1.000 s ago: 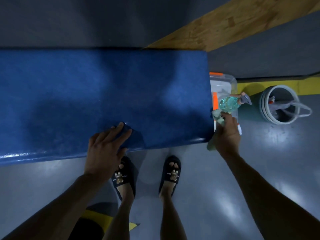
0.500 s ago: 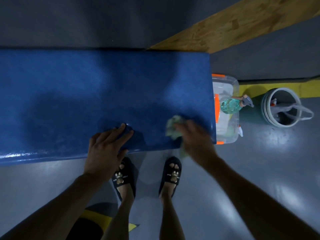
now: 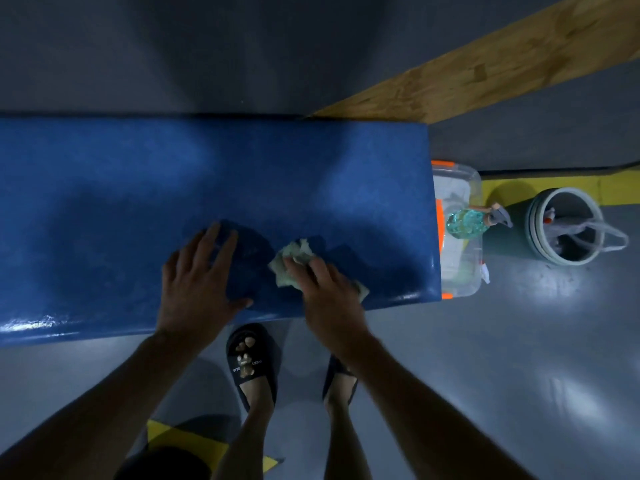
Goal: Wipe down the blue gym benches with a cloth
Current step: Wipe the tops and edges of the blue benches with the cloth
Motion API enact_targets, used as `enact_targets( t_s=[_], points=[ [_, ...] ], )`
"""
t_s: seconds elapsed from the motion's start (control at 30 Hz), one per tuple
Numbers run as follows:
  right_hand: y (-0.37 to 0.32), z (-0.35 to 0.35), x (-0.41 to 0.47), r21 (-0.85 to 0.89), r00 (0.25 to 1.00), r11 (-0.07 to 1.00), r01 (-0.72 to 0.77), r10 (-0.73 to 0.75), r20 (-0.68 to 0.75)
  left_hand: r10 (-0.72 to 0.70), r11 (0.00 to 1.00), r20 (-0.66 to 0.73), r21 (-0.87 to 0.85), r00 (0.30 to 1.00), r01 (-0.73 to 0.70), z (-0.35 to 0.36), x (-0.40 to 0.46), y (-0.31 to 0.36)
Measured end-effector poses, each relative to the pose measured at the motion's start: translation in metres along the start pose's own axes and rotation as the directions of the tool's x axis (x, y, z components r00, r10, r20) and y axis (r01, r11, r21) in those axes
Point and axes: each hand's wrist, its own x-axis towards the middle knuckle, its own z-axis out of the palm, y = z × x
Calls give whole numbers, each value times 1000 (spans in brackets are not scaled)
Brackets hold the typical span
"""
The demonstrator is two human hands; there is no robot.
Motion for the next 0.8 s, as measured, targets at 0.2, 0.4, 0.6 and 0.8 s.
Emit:
enact_targets(
  t_s=[0.2,0.4,0.6,0.8],
  points=[
    [141,-49,-11,13,894,907,-421,417,-167,-24,1000,58,6,998,23,5,4,-5],
    [23,1,34,204,755,806,-555,591,-283,-28,1000,82,-11,996,29,2,6,-7],
    [39,-17,21,-138,990,981,139,-133,52,-37,999,102,-23,994,40,-1,9,-6],
    [133,-50,28,228,701,741,-632,672,-239,-53,998,103,-11,993,54,-3,12,-1]
  ],
)
